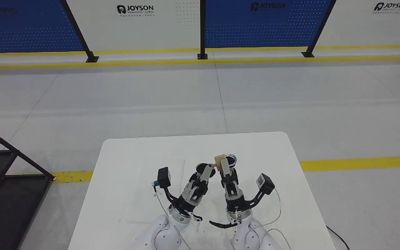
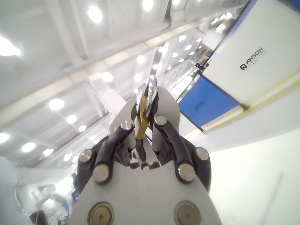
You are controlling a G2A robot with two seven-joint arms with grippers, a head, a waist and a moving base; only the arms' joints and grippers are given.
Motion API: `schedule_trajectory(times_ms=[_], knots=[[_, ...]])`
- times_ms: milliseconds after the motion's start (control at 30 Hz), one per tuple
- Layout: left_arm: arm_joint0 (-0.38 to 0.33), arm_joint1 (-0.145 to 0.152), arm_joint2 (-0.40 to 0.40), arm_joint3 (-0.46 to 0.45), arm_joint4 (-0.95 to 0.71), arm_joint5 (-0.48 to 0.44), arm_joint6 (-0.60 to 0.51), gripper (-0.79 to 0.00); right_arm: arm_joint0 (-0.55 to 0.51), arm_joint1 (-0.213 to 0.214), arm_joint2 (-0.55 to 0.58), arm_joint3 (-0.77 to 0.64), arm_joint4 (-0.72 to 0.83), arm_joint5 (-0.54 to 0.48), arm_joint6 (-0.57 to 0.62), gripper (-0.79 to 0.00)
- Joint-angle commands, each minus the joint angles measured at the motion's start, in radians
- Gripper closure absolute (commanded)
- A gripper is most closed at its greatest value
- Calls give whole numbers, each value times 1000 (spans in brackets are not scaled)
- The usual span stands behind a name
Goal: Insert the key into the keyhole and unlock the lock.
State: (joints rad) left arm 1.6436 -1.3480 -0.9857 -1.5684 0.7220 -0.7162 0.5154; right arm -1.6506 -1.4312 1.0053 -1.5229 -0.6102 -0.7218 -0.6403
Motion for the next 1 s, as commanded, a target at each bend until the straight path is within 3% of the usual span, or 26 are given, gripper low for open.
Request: schedule_trajectory(times_ms=[0,333,967], knots=[[2,0,-3,-5,1,3,1,0,-4,1,8,-10,21,7,20,0],[2,-3,-1,0,39,21,20,0,-33,8,36,-53,54,46,99,0],[-12,-11,21,12,39,39,8,0,-38,5,31,-57,7,61,115,0]])
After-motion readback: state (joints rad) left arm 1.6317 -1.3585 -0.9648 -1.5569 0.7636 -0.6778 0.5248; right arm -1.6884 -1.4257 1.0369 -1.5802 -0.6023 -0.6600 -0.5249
